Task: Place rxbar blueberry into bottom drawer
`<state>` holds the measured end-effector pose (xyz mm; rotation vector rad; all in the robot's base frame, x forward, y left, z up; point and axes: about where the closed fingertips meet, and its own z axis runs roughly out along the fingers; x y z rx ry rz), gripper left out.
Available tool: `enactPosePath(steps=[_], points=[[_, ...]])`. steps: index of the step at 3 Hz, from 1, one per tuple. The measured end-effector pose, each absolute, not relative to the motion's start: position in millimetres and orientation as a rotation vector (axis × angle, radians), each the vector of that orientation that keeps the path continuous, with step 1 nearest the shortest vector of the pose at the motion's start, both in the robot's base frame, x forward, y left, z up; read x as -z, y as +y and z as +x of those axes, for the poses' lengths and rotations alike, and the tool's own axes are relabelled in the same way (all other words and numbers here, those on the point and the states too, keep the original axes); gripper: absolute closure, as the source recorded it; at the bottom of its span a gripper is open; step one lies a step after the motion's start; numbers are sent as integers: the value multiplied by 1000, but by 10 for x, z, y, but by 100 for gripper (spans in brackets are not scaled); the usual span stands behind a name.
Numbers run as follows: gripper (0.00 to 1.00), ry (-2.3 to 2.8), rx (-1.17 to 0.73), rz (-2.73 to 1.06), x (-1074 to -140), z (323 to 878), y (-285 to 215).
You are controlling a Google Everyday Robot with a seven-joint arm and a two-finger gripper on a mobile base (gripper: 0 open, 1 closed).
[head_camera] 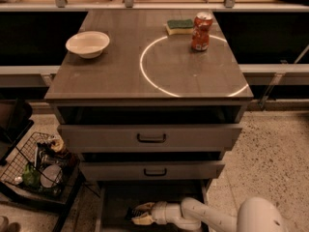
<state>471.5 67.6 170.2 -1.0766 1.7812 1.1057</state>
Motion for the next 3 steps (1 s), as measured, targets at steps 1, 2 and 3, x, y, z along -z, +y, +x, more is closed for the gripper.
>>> enactPosePath(steps=[1,2,3], points=[[100,1761,-1114,-1091,-1434,4829,863],[82,1762,-1107,-1090,-1413,4869,865],[59,1761,-1112,-1090,-1413,4857,884]])
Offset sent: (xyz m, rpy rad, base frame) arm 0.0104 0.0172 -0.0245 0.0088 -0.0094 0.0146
